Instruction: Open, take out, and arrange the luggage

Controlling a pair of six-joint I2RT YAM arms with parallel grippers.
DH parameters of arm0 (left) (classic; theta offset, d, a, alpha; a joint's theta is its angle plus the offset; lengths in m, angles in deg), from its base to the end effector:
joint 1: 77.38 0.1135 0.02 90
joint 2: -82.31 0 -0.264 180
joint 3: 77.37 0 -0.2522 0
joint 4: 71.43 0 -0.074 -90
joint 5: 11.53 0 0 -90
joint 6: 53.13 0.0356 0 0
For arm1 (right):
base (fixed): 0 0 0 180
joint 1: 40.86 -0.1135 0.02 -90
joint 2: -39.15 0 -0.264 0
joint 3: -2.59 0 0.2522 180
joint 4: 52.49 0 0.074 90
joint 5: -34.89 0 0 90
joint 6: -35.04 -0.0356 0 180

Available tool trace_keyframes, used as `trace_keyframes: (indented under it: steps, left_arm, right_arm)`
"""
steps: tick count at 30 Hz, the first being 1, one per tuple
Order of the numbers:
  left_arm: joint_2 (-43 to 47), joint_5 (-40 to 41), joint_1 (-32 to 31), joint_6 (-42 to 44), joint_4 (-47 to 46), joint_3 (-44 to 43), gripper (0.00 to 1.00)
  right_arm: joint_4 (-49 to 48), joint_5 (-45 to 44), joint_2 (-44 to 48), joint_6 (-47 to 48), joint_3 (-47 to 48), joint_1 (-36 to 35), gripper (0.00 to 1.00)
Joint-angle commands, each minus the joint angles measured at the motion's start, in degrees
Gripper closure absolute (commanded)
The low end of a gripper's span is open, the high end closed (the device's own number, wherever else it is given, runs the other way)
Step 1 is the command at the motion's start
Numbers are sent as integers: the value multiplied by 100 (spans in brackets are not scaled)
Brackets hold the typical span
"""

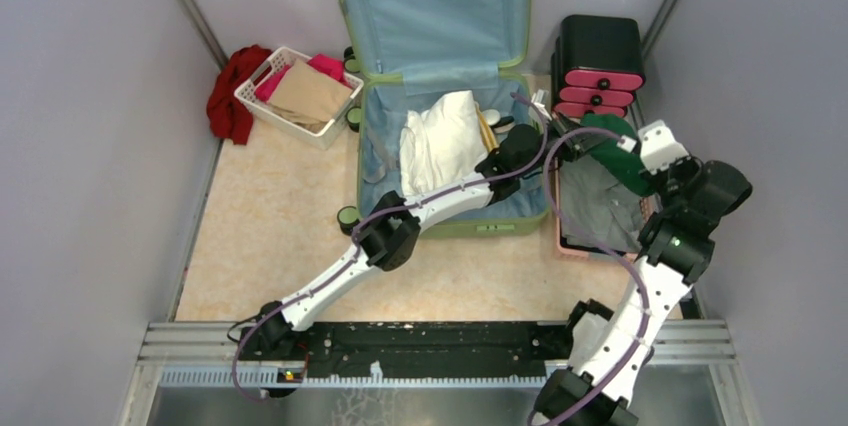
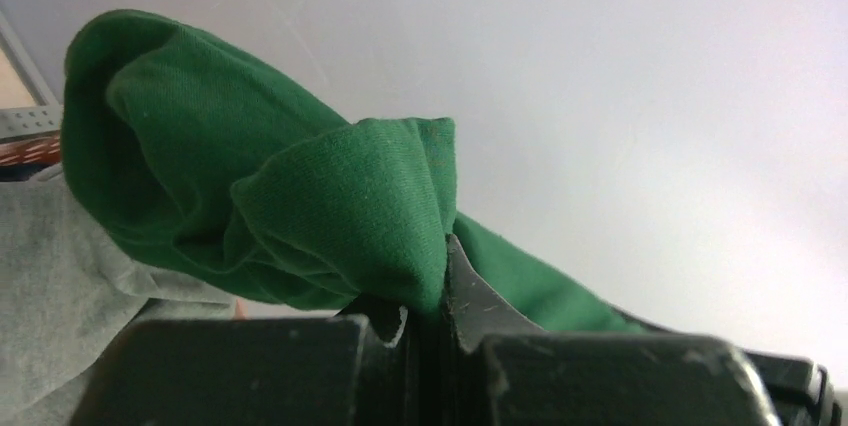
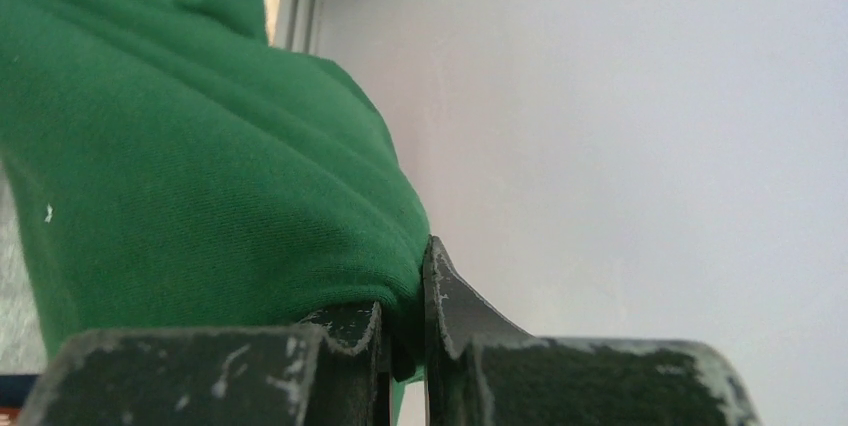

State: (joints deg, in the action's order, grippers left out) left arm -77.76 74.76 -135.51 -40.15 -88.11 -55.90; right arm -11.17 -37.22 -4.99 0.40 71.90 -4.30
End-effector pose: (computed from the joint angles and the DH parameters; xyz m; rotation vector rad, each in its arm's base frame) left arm 0.3286 -0.5329 0.2253 -0.1988 1.6143 -1.9827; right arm 0.1370 -0.0880 0.3746 -0.5344 1.8457 -0.8221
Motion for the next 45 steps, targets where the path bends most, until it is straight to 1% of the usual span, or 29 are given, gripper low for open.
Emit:
trace_keyframes:
  steps: [1,5,9,13,14,15,16,19,22,25,26,30,32,34,37,40,44,45]
  left_arm:
    - [-206,-47,154,-140,-67,75,100]
    - [-188,-539,298,-115,-73,576,100]
    - [123,-828,427,236,152,1040,100]
    - [467,-1001,514,661,681,1333,93]
    - [603,-1007,525,760,803,1487,91]
    - [740,-983,537,886,940,1634,85]
    - [887,-931,539,1018,1128,1768,82]
    - [1235,-844,548,1304,1534,2037,79]
    - [1351,-929,548,1452,1904,2032,75]
    - [1460,-998,548,1566,2167,2057,72]
    - [1509,-1010,548,1629,2205,2084,68]
    - [1744,-1013,573,1855,2381,2130,59]
    - [1935,-988,598,1998,2462,2215,51]
    - [2231,-914,622,2213,2601,2340,39]
    - [2712,-856,657,2542,2606,2730,28]
    - [3150,-850,695,2902,2602,3114,25]
    - [3718,-895,732,3520,2517,3663,21]
    - [3888,-903,741,3728,2461,3834,19]
  right_arm:
    - [-439,115,532,641,-716,81,100]
    - [32,355,753,1082,-1430,84,100]
    - [746,641,1036,1482,-1686,80,100]
    - [1376,934,1055,1769,-1743,80,100]
    - [1494,996,1001,1794,-1729,80,100]
    - [1613,1057,924,1813,-1705,84,100]
    - [1736,1122,828,1842,-1667,83,100]
    - [2095,1270,455,1940,-1533,80,100]
    - [2416,1357,167,2121,-1448,82,99]
    - [2662,1471,28,2292,-1446,83,88]
    - [2737,1535,11,2317,-1450,80,83]
    - [3053,1744,-148,2499,-1357,80,66]
    - [3368,1869,-331,2617,-1165,80,58]
    - [3759,1950,-573,2725,-831,80,51]
    - [4377,2009,-1024,2858,-186,84,40]
    - [5002,2085,-1481,2928,593,80,33]
    - [5809,2298,-2000,2957,1690,88,29]
    - [5818,2376,-2082,2836,1872,89,27]
